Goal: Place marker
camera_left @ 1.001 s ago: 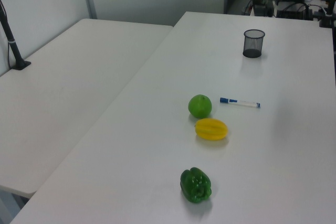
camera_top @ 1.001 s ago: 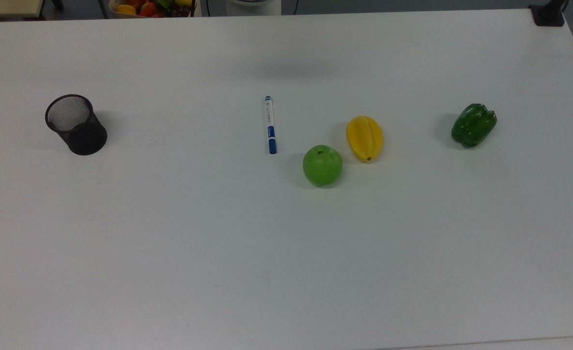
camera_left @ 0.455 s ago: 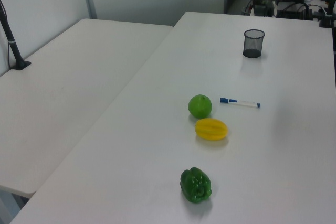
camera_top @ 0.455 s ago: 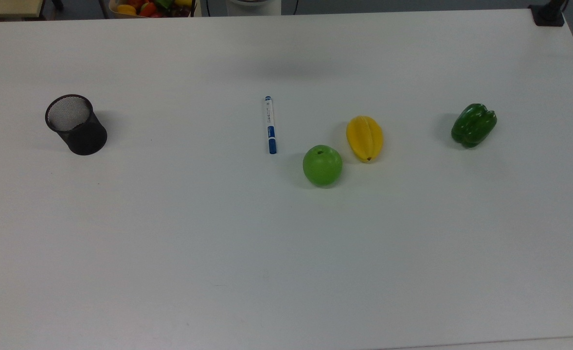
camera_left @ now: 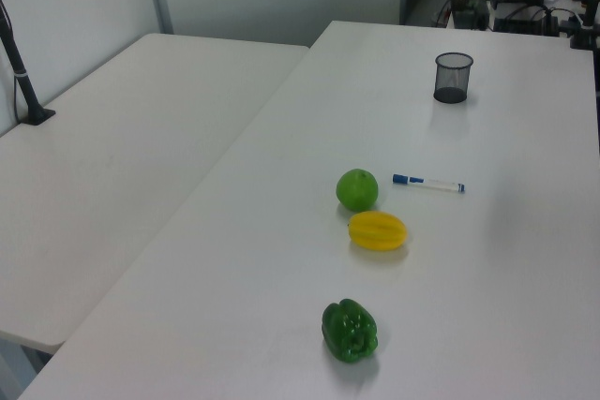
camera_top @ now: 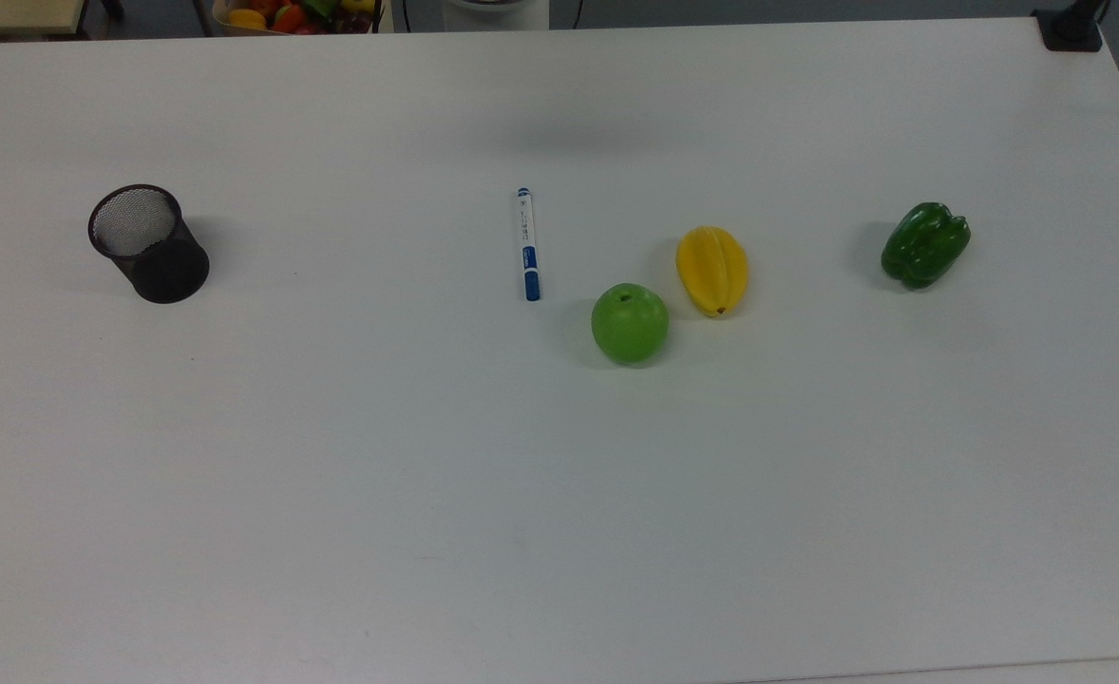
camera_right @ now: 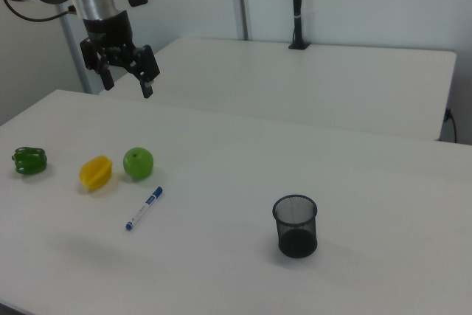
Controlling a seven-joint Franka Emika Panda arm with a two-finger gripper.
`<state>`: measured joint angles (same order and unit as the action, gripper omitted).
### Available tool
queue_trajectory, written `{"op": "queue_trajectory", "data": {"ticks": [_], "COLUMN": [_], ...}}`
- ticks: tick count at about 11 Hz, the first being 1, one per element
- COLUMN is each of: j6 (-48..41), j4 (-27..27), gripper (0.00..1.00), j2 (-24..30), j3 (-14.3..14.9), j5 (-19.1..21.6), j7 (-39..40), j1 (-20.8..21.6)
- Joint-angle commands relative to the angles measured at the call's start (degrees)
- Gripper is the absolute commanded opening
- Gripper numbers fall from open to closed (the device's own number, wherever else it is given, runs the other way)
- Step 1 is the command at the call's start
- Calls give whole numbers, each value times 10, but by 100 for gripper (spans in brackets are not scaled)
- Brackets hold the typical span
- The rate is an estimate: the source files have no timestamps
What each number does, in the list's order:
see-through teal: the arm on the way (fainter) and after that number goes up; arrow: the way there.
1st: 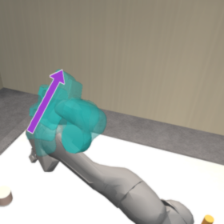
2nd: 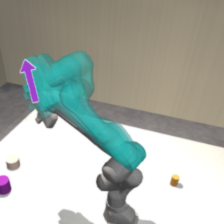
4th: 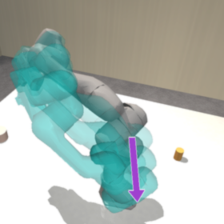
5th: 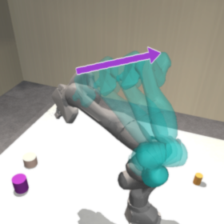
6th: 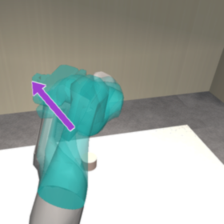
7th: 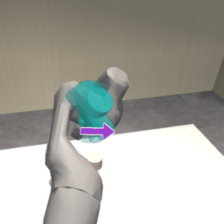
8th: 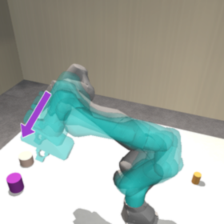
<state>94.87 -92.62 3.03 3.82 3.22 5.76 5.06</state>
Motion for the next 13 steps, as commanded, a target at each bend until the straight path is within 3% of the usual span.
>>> {"op": "queue_trajectory", "data": {"ticks": [1, 6, 13], "j6": [3, 139, 261], "j4": [-34, -122, -169], "gripper": [100, 100, 98], "j2": [5, -14, -108], "j3": [-8, -22, -22], "j5": [9, 8, -1], "j7": [13, 6, -51], "j1": [8, 14, 55]}}
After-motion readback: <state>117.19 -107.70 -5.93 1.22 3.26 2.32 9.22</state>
